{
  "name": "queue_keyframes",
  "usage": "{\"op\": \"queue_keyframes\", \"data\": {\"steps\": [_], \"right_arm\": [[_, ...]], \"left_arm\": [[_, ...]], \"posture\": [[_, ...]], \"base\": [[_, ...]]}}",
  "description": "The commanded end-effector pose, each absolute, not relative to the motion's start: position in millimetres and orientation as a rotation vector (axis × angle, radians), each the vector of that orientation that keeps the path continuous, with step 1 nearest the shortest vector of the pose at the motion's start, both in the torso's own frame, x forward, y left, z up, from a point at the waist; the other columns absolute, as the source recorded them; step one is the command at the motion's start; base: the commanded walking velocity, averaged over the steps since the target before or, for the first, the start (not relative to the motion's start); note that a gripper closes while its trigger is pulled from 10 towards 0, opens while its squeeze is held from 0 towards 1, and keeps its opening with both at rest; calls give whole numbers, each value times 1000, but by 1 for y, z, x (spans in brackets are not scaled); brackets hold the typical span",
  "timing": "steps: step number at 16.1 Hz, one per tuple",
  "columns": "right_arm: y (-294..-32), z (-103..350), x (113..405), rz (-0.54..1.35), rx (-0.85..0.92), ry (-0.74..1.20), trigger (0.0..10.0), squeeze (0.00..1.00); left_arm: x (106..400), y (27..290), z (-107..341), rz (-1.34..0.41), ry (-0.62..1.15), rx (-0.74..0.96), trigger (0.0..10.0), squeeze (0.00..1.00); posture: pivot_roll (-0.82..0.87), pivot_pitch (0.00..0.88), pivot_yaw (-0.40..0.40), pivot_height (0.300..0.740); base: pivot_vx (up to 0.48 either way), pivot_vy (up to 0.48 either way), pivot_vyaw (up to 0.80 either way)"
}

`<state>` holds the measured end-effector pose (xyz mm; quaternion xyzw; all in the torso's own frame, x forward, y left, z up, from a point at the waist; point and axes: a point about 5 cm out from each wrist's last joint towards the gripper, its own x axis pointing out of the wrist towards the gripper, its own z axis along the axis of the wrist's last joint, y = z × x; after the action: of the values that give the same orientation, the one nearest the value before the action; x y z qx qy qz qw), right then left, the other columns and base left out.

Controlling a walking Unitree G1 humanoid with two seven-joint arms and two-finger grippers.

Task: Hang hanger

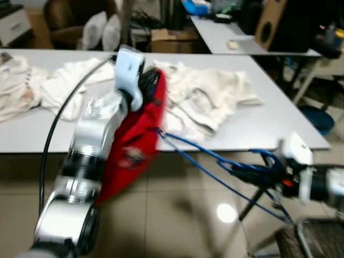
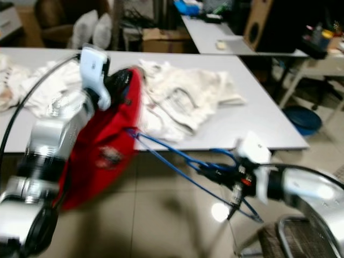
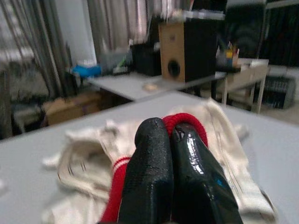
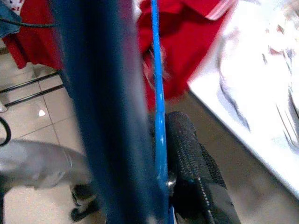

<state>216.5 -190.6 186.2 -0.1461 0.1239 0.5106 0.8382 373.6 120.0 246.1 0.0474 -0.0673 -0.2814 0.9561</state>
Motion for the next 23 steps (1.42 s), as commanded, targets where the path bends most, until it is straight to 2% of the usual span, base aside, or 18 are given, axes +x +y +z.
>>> {"op": "queue_keyframes", "data": {"steps": [1, 5, 8, 12, 16, 19, 23], "right_arm": [[-183, 182, 218, 1083, -330, 272, 10000, 0], [-170, 175, 234, 1036, -383, 260, 10000, 0], [-161, 177, 242, 1021, -392, 231, 10000, 0], [-147, 174, 247, 1061, -394, 218, 10000, 0], [-142, 173, 242, 1129, -396, 235, 10000, 0], [-142, 174, 242, 1157, -409, 240, 10000, 0], [-141, 178, 245, 1214, -431, 235, 10000, 0]], "left_arm": [[373, 115, 258, -618, -189, 78, 10000, 0], [365, 91, 286, -770, -283, 19, 10000, 0], [358, 87, 296, -823, -320, -20, 10000, 0], [350, 105, 265, -708, -232, 11, 10000, 0], [337, 124, 254, -637, -195, 33, 10000, 0], [333, 133, 257, -593, -199, 33, 10000, 0], [334, 139, 280, -560, -288, 3, 10000, 0]], "posture": [[-79, 0, -21, 740], [-74, 0, -27, 740], [-72, 0, -38, 740], [-72, 0, -51, 740], [-57, 0, -75, 740], [-42, 0, -88, 740], [-34, 0, -95, 740]], "base": [[371, 0, 0], [369, 0, 0], [368, 0, 0], [369, 0, 0], [370, 0, 0], [371, 0, 0], [0, 0, 0]]}}
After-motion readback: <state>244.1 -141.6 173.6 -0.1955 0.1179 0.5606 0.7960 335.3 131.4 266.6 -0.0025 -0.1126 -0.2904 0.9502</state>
